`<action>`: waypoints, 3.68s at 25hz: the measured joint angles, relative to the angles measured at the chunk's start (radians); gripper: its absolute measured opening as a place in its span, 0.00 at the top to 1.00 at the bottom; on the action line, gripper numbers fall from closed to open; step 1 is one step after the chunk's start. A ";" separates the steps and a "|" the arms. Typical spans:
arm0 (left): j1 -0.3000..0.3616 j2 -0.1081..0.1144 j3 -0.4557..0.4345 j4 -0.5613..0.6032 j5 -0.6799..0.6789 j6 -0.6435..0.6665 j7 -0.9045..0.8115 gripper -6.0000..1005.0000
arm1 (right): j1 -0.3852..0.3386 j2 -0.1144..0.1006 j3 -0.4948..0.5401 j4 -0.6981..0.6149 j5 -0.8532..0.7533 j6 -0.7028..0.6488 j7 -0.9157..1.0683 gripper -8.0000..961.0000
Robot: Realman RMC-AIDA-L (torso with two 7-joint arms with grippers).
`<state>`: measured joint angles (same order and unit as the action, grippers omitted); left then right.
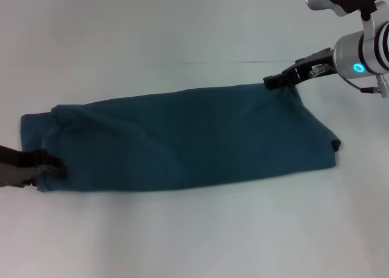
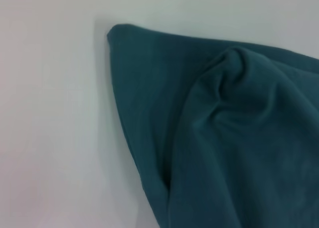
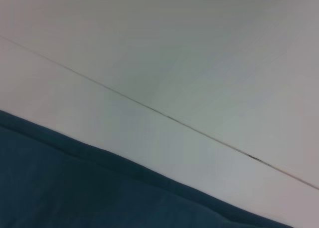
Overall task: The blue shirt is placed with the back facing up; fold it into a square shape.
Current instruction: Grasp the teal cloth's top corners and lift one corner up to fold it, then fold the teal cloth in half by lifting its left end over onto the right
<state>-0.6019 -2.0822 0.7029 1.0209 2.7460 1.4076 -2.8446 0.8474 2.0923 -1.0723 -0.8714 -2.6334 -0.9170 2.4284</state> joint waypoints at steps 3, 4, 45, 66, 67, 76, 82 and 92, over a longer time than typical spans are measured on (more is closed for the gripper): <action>0.000 -0.003 0.002 0.008 0.000 -0.002 0.013 0.47 | -0.001 0.000 0.000 -0.001 0.001 -0.004 0.001 0.04; 0.000 -0.004 0.001 0.009 0.000 -0.003 0.015 0.52 | -0.001 0.000 0.000 -0.004 0.001 -0.006 0.001 0.04; -0.230 0.154 -0.004 0.064 -0.313 0.214 0.154 0.88 | -0.050 0.022 -0.024 0.731 1.533 0.083 -1.639 0.96; -0.315 0.203 -0.007 0.052 -0.339 0.305 0.160 0.88 | 0.211 0.031 -0.169 0.884 1.349 0.048 -1.459 0.99; -0.317 0.205 -0.007 0.051 -0.341 0.308 0.162 0.88 | 0.215 0.031 -0.168 0.884 1.337 0.042 -1.446 0.99; -0.321 0.208 0.002 0.023 -0.338 0.295 0.193 0.88 | 0.152 0.019 -0.102 0.841 1.347 0.023 -1.380 0.99; -0.342 0.200 0.025 -0.018 -0.337 0.263 0.204 0.88 | -0.193 -0.017 -0.078 0.397 1.338 0.039 -1.109 0.99; -0.467 0.187 0.125 -0.152 -0.335 0.170 0.184 0.88 | -0.507 -0.086 0.034 0.099 1.310 0.038 -0.904 0.99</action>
<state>-1.0691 -1.8950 0.8279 0.8692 2.4108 1.5780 -2.6602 0.3400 2.0061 -1.0379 -0.7724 -1.3230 -0.8793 1.5245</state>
